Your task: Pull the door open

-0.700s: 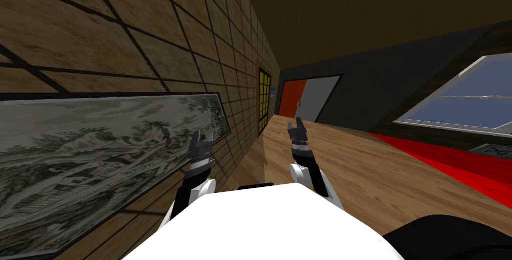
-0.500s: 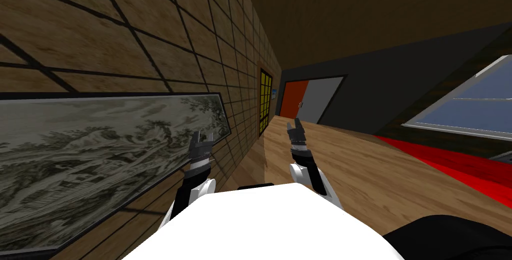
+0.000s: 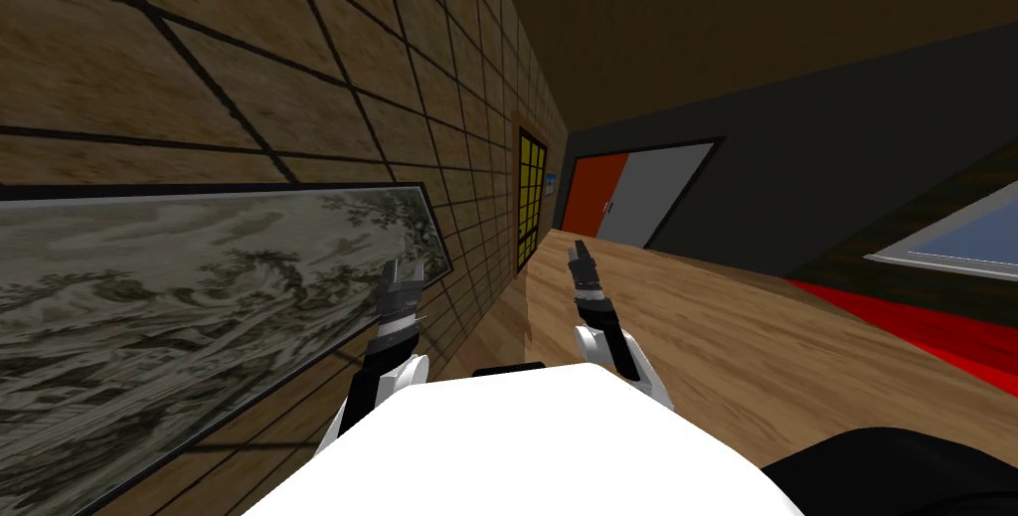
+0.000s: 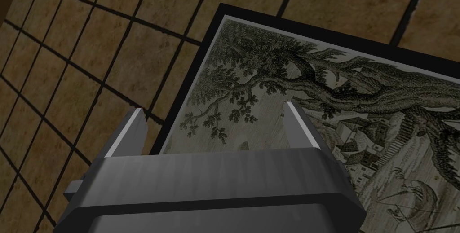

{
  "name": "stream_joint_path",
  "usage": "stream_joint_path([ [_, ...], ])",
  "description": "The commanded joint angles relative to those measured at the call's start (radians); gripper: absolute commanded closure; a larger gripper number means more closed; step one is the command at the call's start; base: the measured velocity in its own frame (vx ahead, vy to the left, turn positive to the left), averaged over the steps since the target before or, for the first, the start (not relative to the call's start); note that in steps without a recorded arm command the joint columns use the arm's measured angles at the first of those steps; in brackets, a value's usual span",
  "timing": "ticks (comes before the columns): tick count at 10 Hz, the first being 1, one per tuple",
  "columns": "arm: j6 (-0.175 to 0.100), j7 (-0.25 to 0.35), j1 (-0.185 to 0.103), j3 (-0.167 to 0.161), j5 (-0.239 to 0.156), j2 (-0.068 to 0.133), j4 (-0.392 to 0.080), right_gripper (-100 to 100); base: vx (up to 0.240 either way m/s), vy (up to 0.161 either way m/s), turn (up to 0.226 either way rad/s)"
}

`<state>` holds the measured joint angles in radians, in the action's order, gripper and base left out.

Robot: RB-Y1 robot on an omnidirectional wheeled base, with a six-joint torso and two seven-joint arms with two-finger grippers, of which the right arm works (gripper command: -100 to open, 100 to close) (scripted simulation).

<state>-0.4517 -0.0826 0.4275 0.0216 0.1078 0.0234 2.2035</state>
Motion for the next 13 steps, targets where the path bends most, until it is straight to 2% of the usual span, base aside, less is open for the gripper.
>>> stream_joint_path([
  [1,-0.013,-0.027,-0.006,0.009,0.012,0.014,-0.034,-100,0.120,-0.105,0.122],
  [6,-0.051,-0.097,-0.025,0.024,0.046,0.036,-0.129,-100,0.115,-0.086,0.097],
  [9,-0.082,-0.152,-0.039,0.036,0.073,0.051,-0.205,-100,0.121,-0.095,0.116],
  [12,-0.102,-0.188,-0.049,0.044,0.091,0.058,-0.255,-100,0.099,-0.098,0.095],
  [13,-0.116,-0.213,-0.056,0.049,0.103,0.063,-0.289,-100,0.120,-0.100,0.147],
])
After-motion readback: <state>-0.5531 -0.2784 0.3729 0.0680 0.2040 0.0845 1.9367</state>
